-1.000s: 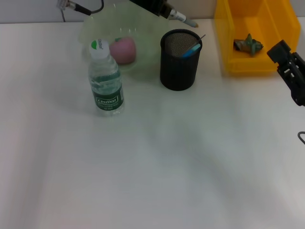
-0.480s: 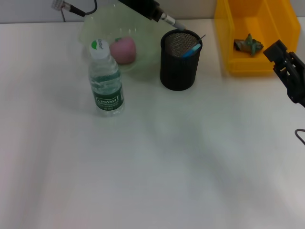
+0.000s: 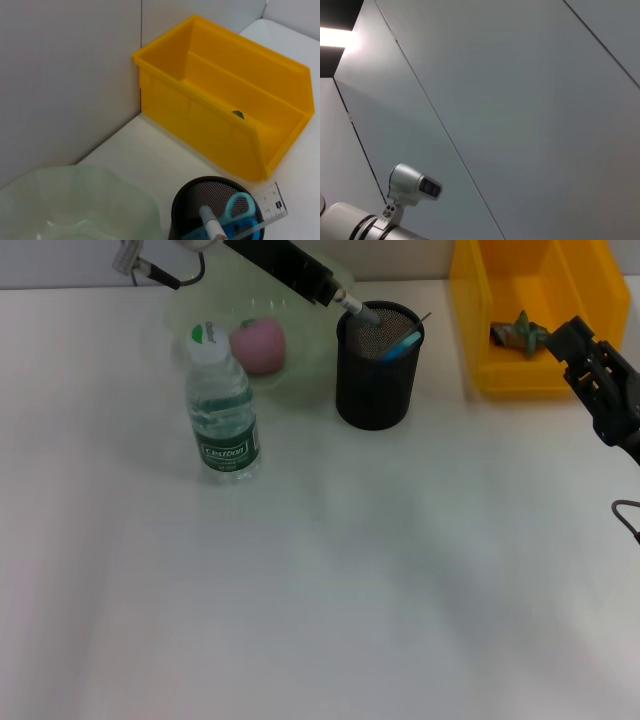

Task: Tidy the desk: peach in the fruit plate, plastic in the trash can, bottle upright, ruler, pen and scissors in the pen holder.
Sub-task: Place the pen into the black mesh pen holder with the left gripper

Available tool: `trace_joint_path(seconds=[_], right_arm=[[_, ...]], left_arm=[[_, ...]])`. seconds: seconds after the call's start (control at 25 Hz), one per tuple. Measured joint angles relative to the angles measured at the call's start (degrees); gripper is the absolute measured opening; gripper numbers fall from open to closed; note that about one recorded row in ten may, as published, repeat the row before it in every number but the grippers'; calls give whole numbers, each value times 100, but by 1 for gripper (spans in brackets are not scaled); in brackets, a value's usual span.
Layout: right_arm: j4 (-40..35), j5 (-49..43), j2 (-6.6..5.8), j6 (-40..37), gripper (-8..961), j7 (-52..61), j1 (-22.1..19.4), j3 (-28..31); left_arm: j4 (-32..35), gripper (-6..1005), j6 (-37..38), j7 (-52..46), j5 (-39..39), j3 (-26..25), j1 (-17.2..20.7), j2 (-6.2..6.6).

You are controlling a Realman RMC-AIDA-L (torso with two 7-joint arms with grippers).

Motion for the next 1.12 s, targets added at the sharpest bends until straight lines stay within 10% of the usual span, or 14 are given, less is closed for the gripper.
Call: trace_joint_path(seconds=[1.12], right_arm=[[9, 1, 9, 11, 318, 12, 15, -30]], left_arm=[[-231, 274, -165, 28, -42, 159, -120, -4]])
